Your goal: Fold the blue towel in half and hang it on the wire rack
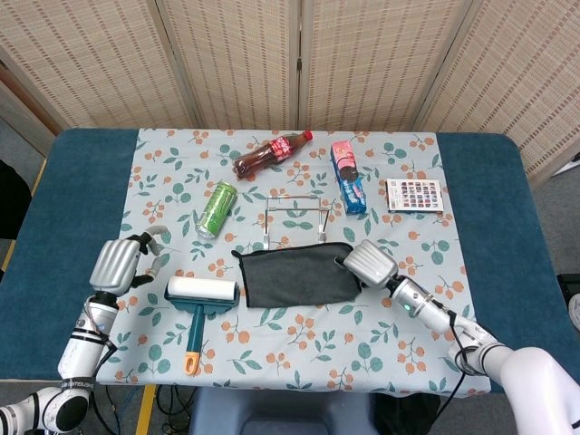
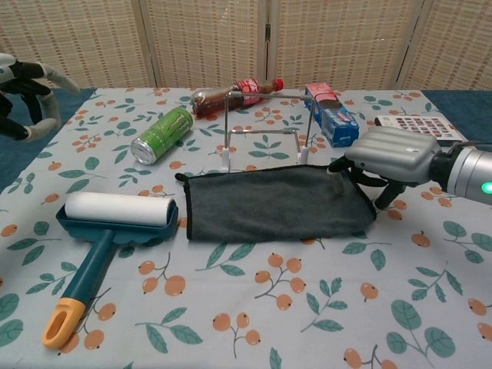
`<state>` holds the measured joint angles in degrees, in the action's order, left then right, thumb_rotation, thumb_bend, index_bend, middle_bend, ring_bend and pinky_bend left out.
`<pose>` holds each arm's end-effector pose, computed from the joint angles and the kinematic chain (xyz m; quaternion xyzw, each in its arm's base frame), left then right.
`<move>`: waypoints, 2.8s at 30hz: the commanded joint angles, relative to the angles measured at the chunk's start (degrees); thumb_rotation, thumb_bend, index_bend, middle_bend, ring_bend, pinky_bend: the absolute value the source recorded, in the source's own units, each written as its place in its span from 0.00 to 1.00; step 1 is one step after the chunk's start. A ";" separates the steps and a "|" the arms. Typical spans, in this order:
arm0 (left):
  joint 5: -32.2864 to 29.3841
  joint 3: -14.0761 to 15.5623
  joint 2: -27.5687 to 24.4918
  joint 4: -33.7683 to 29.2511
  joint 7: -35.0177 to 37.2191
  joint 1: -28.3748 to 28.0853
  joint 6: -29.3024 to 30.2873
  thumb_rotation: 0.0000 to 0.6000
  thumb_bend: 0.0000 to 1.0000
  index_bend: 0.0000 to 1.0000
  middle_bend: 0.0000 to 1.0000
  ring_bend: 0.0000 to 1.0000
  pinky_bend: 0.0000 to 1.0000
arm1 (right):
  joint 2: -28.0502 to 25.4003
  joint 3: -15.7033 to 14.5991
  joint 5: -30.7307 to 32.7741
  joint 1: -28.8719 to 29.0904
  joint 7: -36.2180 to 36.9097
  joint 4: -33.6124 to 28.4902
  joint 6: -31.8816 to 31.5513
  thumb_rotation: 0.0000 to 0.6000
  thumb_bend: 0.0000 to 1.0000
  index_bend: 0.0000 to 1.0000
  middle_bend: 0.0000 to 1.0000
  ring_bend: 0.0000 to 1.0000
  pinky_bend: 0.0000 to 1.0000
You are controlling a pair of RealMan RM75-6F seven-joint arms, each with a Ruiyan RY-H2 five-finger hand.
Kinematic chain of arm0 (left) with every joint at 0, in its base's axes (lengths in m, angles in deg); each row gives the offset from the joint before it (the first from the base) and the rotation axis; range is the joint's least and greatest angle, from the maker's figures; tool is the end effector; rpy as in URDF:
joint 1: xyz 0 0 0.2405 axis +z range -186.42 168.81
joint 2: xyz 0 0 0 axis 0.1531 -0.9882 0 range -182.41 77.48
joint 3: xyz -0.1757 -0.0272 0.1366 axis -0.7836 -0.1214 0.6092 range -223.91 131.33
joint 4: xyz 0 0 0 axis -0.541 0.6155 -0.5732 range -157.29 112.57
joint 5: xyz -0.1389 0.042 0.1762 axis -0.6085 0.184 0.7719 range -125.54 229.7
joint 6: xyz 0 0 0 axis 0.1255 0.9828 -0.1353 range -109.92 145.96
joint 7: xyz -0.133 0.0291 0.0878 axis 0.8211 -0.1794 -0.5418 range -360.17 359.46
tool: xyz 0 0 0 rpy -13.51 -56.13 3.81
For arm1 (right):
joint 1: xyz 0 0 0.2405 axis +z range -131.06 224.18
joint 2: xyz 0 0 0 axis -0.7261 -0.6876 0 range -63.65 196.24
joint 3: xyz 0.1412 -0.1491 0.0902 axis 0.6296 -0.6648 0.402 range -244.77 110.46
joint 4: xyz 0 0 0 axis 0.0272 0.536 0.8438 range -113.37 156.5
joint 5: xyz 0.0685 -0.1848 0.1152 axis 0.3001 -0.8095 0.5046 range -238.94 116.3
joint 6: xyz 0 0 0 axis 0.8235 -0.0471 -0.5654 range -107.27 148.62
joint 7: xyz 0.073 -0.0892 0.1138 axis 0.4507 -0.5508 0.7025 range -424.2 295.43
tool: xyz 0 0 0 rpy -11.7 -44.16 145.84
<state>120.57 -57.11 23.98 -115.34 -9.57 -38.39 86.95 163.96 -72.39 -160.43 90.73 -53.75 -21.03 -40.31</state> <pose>-0.1812 0.3242 0.0523 -0.6271 -0.4118 -0.4376 0.4957 -0.2039 -0.3637 -0.0515 0.8593 -0.1748 0.3241 0.3550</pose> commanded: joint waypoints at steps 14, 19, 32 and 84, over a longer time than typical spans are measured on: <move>0.22 -0.56 -0.81 -0.23 0.58 0.54 0.30 1.00 0.45 0.23 0.50 0.47 0.84 | -0.61 0.92 0.40 -0.02 0.32 -1.42 -2.65 1.00 0.38 0.74 0.88 0.90 1.00; 0.43 -0.58 -1.51 0.44 0.04 0.82 0.66 1.00 0.45 0.23 0.50 0.47 0.83 | -3.67 2.54 1.10 -0.82 -1.19 -6.75 -6.17 1.00 0.41 0.78 0.90 0.90 1.00; 1.56 -0.33 -3.25 0.50 0.17 2.47 2.66 1.00 0.45 0.23 0.49 0.43 0.75 | -15.23 9.99 2.83 0.15 -10.23 -27.42 -11.91 1.00 0.41 0.78 0.91 0.91 1.00; 4.37 1.12 -5.73 2.30 6.98 6.82 3.79 1.00 0.45 0.21 0.45 0.39 0.75 | -7.12 28.84 31.21 19.09 -43.16 -25.04 6.68 1.00 0.41 0.78 0.91 0.91 1.00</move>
<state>124.95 -55.99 18.28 -113.06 -2.63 -31.61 90.72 155.40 -44.13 -130.29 108.17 -97.29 -48.27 -35.01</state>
